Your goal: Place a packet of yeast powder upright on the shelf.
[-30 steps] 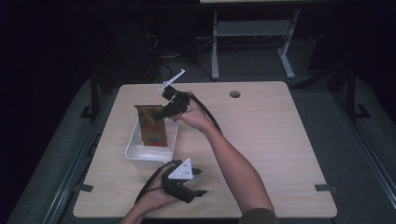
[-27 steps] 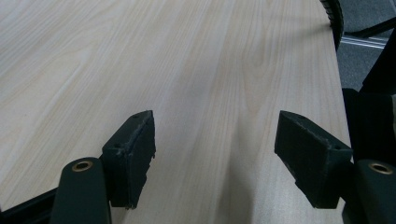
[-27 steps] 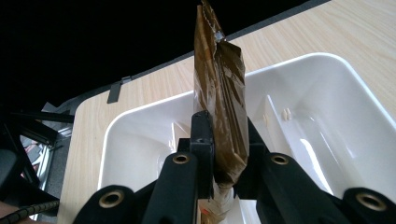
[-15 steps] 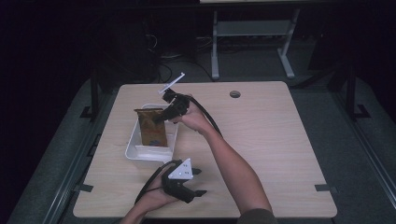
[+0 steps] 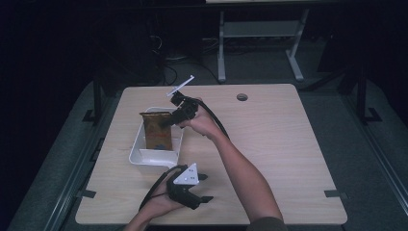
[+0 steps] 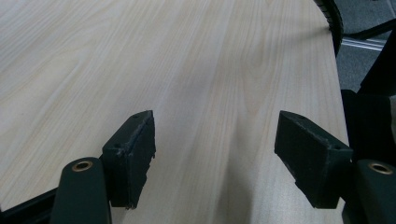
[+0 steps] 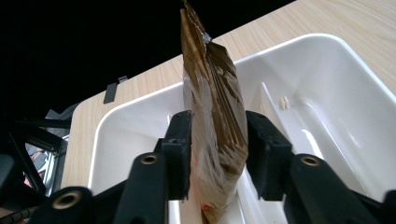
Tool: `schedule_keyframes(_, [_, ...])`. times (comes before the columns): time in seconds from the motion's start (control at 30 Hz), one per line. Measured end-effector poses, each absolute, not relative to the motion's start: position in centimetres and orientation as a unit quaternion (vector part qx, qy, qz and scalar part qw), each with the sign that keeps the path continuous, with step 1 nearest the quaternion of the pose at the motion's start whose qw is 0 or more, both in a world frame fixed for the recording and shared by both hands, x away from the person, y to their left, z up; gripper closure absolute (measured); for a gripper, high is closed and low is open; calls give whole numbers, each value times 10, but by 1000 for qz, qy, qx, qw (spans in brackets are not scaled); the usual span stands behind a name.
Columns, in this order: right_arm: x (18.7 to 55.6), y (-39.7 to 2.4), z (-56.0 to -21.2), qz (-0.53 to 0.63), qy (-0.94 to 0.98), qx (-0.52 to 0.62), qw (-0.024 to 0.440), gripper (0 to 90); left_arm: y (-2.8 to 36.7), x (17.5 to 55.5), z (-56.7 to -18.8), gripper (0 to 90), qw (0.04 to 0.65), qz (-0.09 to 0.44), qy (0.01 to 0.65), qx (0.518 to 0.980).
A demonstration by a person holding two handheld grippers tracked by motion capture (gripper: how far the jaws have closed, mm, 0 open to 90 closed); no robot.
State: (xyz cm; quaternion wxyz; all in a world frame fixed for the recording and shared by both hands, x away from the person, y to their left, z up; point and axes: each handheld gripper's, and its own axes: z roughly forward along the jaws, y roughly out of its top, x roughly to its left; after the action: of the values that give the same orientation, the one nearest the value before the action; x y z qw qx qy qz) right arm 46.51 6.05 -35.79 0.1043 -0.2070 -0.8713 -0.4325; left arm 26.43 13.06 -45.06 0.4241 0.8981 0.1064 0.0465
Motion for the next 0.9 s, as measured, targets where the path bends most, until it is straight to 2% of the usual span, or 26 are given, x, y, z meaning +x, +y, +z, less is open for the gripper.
schedule_keyframes(0.2, [465, 55, -356, -438, -867, -214, 106, 525, 131, 265, -451, 285, 425, 47, 108, 898])
schedule_keyframes(0.53, [464, 39, -352, -445, -861, -221, 104, 494, 133, 267, -451, 284, 427, 45, 112, 896])
schedule_keyframes(0.9, [459, 4, -348, -460, -849, -238, 104, 456, 134, 268, -451, 283, 424, 45, 115, 897])
